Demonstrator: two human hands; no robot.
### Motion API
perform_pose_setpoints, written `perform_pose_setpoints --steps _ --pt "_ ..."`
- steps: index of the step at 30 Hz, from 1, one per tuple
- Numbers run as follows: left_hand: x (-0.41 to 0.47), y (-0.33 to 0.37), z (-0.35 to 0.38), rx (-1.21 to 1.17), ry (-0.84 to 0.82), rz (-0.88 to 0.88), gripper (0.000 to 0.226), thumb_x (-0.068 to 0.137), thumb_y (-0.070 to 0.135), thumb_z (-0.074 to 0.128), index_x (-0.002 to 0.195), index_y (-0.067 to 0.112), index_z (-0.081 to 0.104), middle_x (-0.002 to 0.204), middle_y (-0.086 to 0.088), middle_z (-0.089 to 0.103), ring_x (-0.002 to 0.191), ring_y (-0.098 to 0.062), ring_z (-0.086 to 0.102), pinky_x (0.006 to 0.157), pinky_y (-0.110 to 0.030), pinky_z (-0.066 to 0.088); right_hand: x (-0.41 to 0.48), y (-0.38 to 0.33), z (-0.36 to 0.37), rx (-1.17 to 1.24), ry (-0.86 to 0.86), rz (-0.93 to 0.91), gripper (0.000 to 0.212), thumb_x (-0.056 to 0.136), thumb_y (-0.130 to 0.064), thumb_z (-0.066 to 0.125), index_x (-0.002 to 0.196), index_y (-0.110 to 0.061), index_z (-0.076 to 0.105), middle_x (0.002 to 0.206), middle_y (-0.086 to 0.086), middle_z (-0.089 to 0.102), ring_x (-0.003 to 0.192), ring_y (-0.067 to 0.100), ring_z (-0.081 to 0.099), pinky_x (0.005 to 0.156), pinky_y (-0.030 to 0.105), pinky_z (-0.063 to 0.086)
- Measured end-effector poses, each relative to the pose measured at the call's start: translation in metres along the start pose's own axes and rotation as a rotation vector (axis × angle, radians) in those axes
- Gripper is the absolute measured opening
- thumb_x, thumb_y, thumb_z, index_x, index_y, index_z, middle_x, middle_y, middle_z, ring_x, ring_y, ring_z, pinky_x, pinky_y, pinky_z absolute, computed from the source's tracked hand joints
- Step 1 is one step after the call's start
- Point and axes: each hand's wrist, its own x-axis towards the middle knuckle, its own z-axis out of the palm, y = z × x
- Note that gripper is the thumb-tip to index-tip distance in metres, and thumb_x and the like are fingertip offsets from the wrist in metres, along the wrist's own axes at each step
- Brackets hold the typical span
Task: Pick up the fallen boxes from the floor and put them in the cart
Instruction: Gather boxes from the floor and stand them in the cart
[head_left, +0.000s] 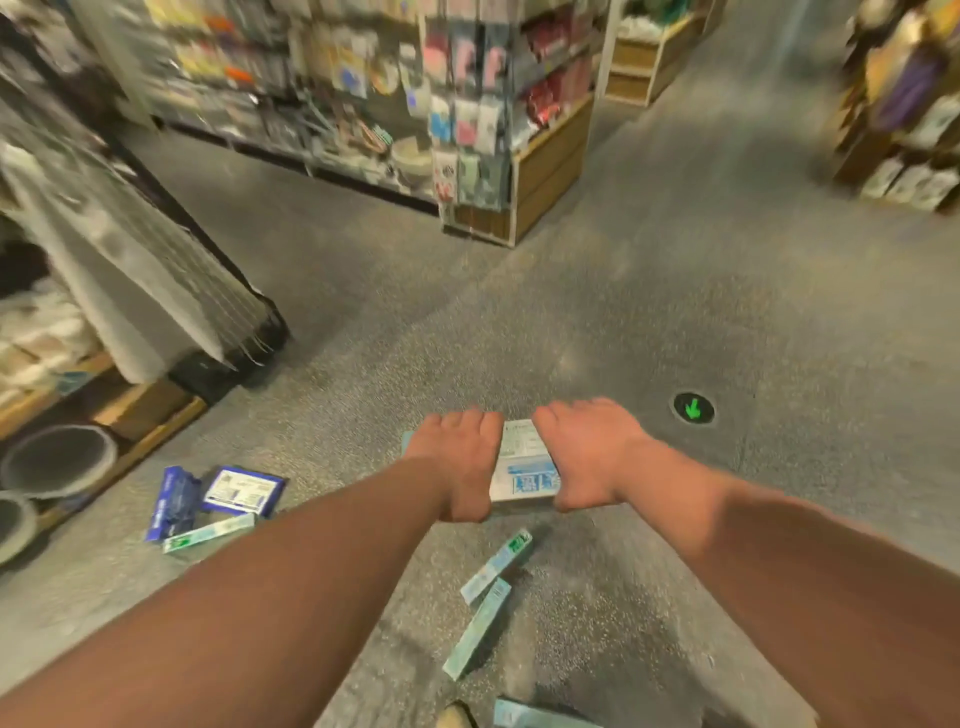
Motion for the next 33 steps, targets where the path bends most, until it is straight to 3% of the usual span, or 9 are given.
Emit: perform_pose_setpoints --steps 6,8,15,21,33 --pt "-0.112 -0.02 -0.066 0.021 0.192 -0.186 0.088 0.065 0.061 0.077 0.133 0.02 0.037 0.124 -0.005 0.052 0.115 -0.026 0.054 0.097 -0.042 0.042 -0.035 -0.06 -0.096 -0.107 0.155 -0.148 0.075 0.06 -0.067 0.058 0.117 -0.02 0.048 0.112 0.002 0.061 0.102 0.027 0.064 0.077 0.037 0.04" --pt "-0.156 -0.023 -0.075 0.011 0.231 -0.268 0.088 0.062 0.062 0.079 0.129 0.02 0.04 0.121 -0.004 0.053 0.112 -0.026 0.056 0.092 -0.042 0.043 -0.044 -0.087 -0.118 -0.15 0.205 -0.231 0.069 0.063 -0.063 0.067 0.114 -0.021 0.048 0.111 0.001 0.061 0.101 0.027 0.064 0.075 0.036 0.041" --pt "-0.318 -0.051 -0.081 -0.013 0.194 -0.559 0.095 0.055 0.061 0.085 0.129 0.021 0.04 0.12 -0.003 0.054 0.11 -0.026 0.056 0.094 -0.045 0.049 -0.05 -0.219 -0.163 -0.253 0.311 -0.52 0.07 0.06 -0.06 0.079 0.11 -0.024 0.045 0.112 0.0 0.062 0.1 0.026 0.065 0.071 0.034 0.039" --pt "-0.455 -0.112 -0.049 -0.06 0.192 -0.811 0.1 0.054 0.061 0.084 0.133 0.021 0.039 0.123 -0.002 0.054 0.112 -0.024 0.055 0.098 -0.044 0.047 -0.028 -0.376 -0.191 -0.294 0.358 -0.745 0.073 0.055 -0.063 0.079 0.11 -0.028 0.046 0.113 -0.003 0.065 0.1 0.024 0.065 0.08 0.039 0.052" --pt "-0.699 -0.273 0.079 -0.11 0.124 -1.223 0.087 0.054 0.062 0.081 0.12 0.023 0.04 0.119 -0.001 0.054 0.113 -0.025 0.057 0.092 -0.039 0.046 0.048 -0.729 -0.188 -0.318 0.331 -1.141 0.067 0.053 -0.063 0.077 0.1 -0.03 0.042 0.101 -0.006 0.059 0.097 0.024 0.064 0.07 0.036 0.042"
